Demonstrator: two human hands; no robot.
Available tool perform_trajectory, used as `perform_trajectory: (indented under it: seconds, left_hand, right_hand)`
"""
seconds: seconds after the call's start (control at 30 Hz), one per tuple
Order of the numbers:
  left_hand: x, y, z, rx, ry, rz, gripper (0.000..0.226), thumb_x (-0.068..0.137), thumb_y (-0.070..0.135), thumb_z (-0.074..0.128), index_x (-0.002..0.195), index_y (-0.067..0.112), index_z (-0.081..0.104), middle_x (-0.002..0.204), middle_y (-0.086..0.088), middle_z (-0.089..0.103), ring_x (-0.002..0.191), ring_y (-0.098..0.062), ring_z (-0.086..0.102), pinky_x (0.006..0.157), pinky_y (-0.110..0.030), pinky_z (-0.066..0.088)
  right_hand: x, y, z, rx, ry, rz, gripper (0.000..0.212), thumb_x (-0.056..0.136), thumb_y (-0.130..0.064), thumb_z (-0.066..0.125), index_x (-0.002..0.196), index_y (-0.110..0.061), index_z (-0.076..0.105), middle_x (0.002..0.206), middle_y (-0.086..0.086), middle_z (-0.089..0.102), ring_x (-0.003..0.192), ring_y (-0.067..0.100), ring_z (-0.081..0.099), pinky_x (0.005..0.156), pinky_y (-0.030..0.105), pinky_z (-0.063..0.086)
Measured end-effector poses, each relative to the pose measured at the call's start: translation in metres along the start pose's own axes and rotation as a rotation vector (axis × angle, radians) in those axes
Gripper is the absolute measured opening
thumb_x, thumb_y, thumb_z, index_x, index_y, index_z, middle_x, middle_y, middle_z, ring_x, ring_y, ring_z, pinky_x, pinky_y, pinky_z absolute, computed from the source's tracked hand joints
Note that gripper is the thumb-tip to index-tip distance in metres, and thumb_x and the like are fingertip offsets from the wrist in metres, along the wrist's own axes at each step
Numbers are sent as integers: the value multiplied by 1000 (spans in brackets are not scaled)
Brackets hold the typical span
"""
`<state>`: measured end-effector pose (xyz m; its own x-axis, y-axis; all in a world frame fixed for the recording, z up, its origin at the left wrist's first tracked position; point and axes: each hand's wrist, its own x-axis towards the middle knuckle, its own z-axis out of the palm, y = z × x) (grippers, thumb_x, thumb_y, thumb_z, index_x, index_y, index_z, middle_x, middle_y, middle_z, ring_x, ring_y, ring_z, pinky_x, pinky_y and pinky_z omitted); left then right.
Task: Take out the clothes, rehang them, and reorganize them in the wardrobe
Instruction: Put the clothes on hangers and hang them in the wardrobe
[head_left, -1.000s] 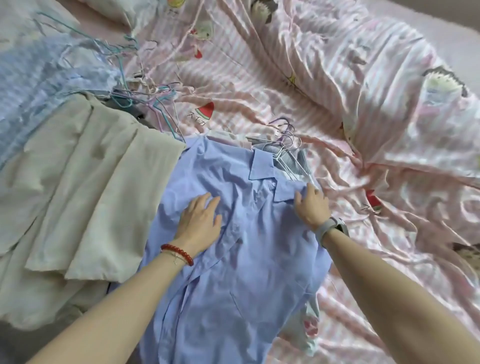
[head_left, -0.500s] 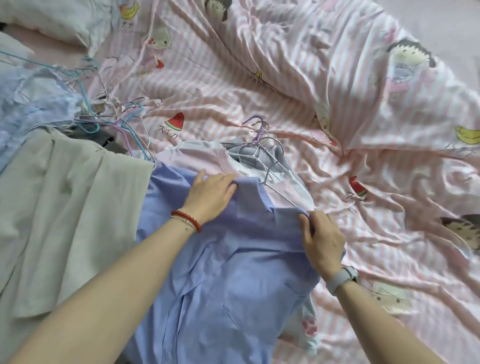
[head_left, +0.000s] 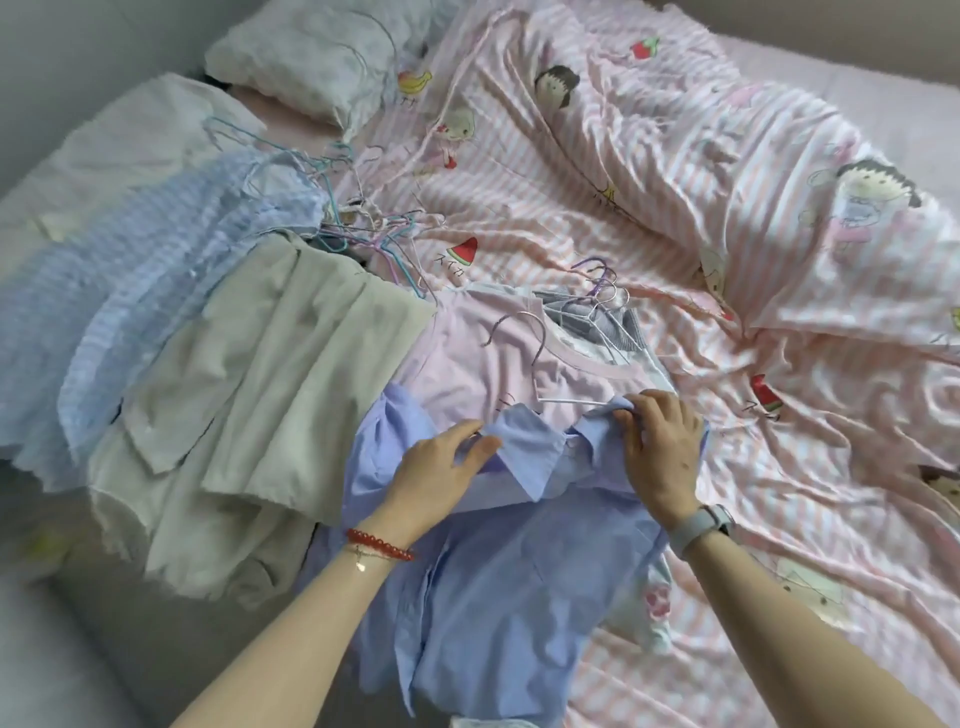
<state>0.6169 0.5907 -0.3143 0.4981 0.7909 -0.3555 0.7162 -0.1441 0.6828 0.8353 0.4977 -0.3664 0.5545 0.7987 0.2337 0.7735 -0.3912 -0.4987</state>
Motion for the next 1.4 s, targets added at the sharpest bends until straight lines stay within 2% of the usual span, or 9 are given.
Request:
perform_trajectory:
  seconds: [0.13,0.37,0.43,0.57,0.7,0.83,1.0,1.17,1.4]
  left_hand:
    - [-40,-16,-42,-55,208,-19,27,92,27,54,65,33,54,46,8,40,56,-10,38,53,-22,26]
    - [-197,-76,-107,-238,498,-124,34,92,7,52,60,0,44,53,6,28,50,-4,27,53,-23,24]
    - [-247,-91,-117,-274,611,-148,36,91,3,52,57,5,38,54,7,25,48,-2,27,49,-18,23]
    - [-351,-127,-126,-261,839,-295,34,91,6,53,61,6,38,53,3,29,51,-2,28,51,-19,27]
    - [-449,-162,-114,-268,1092,-536,32,93,10,51,64,13,39,60,-17,45,63,-27,41,62,-36,31]
    - [-540,-187,-101,-266,1355,-688,37,93,7,48,62,17,32,58,-2,37,66,-23,36,62,-34,28]
    - [-647,-196,-82,-263,1635,-682,25,93,-1,46,69,5,42,63,-4,38,67,-17,34,61,-26,28]
    - [-745,-189,-59,-192,1868,-753,13,93,0,47,83,7,50,75,-2,49,74,-10,42,65,-18,33]
    - [-857,-178,-31,-130,2139,-917,14,95,6,44,98,-1,56,88,-13,52,85,-21,47,80,-37,38]
  right_hand:
    - [-6,-52,-11,61,6,-173,32,86,-27,45,85,-3,67,83,16,64,77,39,58,72,35,28]
    - [-54,-192,-14,223,-92,-557,34,85,-30,48,88,-3,68,81,14,64,72,35,59,70,37,32]
    - [-77,-232,-13,274,-152,-667,34,85,-31,48,90,-3,68,81,14,64,73,35,59,70,37,35]
    - [-133,-303,-11,410,-401,-862,28,87,-25,53,102,-6,67,86,12,63,74,31,61,70,36,47]
    - [-192,-365,-9,373,-589,-1069,26,88,-21,48,92,-5,68,80,11,68,73,31,65,66,33,46]
    - [-259,-416,-12,329,-785,-1240,17,92,-16,52,90,-5,64,87,13,62,86,32,59,73,42,47]
    - [-351,-476,-49,553,-752,-1484,13,86,-12,55,84,-5,66,75,10,60,75,21,58,59,25,39]
    - [-433,-524,-86,680,-725,-1673,15,81,-22,59,76,-9,67,70,2,64,67,14,58,55,23,39]
    - [-536,-581,-130,733,-1018,-1930,19,93,-20,52,89,-10,67,79,0,69,73,27,64,65,29,44]
